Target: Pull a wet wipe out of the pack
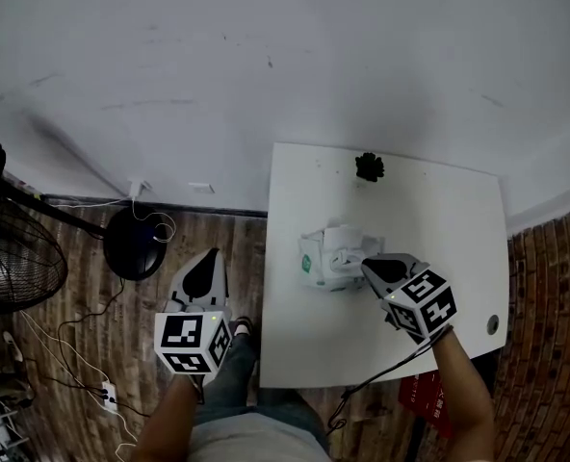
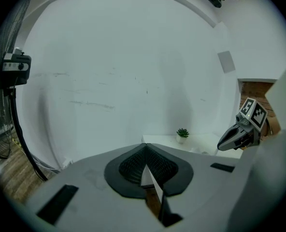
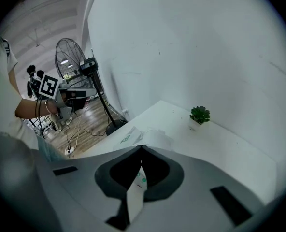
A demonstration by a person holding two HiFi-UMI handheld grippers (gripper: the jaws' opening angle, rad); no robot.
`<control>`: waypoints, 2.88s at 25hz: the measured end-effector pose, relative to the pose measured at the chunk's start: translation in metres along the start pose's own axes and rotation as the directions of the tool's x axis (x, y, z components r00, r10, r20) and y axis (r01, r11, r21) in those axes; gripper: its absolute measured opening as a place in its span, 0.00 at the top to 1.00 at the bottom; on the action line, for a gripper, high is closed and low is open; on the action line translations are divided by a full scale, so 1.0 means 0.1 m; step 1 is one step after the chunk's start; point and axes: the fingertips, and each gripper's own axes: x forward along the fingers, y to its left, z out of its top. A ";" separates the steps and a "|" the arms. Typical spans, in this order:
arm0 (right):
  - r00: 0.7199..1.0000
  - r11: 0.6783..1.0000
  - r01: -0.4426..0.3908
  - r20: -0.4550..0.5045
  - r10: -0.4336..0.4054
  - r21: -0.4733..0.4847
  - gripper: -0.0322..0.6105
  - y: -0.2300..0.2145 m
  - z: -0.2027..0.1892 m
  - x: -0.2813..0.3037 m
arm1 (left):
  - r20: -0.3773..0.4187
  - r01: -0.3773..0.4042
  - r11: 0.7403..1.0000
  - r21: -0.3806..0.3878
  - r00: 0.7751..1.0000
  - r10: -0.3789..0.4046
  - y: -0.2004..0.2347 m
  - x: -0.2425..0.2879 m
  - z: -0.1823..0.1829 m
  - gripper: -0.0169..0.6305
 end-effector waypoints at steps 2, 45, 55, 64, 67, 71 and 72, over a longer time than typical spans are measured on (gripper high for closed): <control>1.000 1.000 0.011 0.001 -0.011 0.002 0.95 0.00 0.02 -0.02 | 0.003 0.005 1.000 -0.007 1.000 -0.005 0.00 0.00 0.02 0.97; 0.965 0.973 0.192 0.159 -0.210 0.125 0.95 0.08 0.39 -0.70 | 0.082 0.141 0.990 0.027 0.986 -0.143 -0.33 -0.02 0.45 0.97; 0.919 0.949 0.244 0.266 -0.292 0.198 0.95 0.09 0.59 -1.00 | 0.132 0.173 0.983 0.058 0.975 -0.179 -0.42 0.02 0.74 0.97; 0.749 0.843 0.393 0.404 -0.525 0.367 0.95 -0.02 0.75 -1.54 | 0.180 0.233 0.967 0.104 0.952 -0.249 -0.64 0.18 1.10 0.97; 0.667 0.784 0.439 0.426 -0.612 0.438 0.95 -0.06 0.72 -1.77 | 0.196 0.253 0.960 0.116 0.942 -0.272 -0.72 0.23 1.25 0.97; 0.525 0.665 0.505 0.416 -0.742 0.550 0.95 -0.12 0.60 -2.13 | 0.211 0.276 0.953 0.121 0.931 -0.296 -0.82 0.28 1.38 0.97; 0.496 0.638 0.512 0.409 -0.766 0.576 0.95 -0.14 0.56 -2.21 | 0.213 0.283 0.951 0.122 0.929 -0.304 -0.86 0.29 1.41 0.97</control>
